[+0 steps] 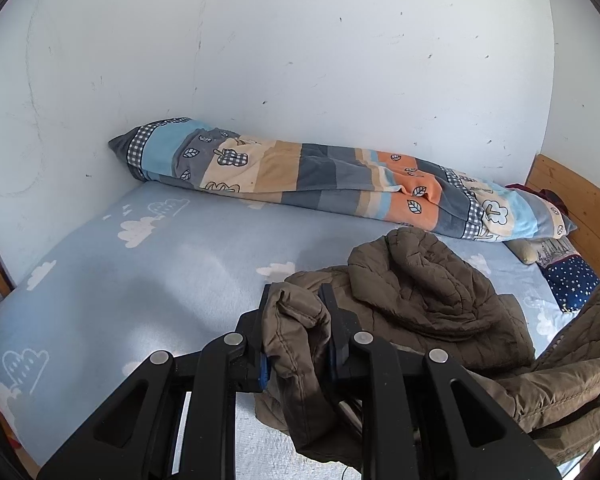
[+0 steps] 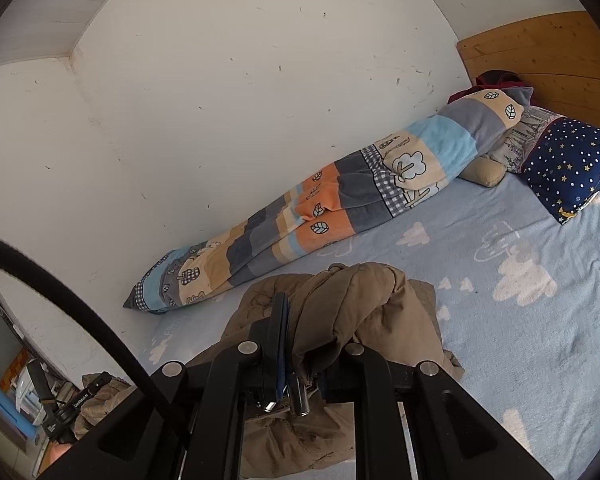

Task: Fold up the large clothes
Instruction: 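Open both grippers and pull them back from the folded hem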

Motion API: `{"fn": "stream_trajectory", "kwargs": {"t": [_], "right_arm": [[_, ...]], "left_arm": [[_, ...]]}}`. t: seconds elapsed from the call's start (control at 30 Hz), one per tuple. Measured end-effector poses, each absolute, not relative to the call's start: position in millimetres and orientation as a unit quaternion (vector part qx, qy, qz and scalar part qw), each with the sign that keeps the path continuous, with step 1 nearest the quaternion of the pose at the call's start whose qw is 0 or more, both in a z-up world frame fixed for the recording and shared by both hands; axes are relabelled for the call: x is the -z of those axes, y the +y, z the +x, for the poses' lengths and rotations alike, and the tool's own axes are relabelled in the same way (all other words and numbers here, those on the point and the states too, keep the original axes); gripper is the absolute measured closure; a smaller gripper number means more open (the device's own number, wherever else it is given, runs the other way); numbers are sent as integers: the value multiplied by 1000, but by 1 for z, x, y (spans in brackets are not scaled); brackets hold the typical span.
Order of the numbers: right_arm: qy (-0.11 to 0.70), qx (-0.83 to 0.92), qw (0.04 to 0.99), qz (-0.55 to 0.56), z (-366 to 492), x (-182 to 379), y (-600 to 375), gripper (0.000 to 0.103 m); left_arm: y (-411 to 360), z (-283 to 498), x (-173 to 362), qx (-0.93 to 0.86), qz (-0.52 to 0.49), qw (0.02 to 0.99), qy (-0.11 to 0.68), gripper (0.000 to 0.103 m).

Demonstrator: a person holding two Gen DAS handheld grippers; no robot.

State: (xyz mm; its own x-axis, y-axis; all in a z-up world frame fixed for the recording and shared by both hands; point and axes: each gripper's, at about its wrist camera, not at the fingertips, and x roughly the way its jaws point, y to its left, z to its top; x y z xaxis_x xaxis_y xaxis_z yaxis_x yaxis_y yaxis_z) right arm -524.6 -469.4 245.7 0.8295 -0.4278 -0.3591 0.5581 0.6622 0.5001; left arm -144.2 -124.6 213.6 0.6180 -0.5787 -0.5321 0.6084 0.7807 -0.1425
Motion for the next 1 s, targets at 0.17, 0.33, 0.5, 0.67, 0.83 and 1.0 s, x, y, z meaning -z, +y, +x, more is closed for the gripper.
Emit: {"fn": "stream_trajectory", "kwargs": {"t": [0.17,0.33,0.5,0.67,0.83,1.0], "right_arm": [[110,278,903,309,-507,-243,-486,90],[117,284,900,309,-489,-236,-504,90],[125,292,896,310,-470,-227,-524,90],[130,298,893,311,-454,-215,-543,90],[135,312,881,328,-442,-196,-569,90],[141,322,870,344,-429,-179,-597,90]], "left_arm": [[-136,-128,-208,322,16,899,298,83],[-151,-109,-198,311,15,897,314,83],[-172,-89,-185,301,10,895,330,83],[-195,-68,-174,293,8,893,341,83],[-226,-46,-172,293,13,893,341,82],[-255,-23,-172,286,23,898,334,81]]}}
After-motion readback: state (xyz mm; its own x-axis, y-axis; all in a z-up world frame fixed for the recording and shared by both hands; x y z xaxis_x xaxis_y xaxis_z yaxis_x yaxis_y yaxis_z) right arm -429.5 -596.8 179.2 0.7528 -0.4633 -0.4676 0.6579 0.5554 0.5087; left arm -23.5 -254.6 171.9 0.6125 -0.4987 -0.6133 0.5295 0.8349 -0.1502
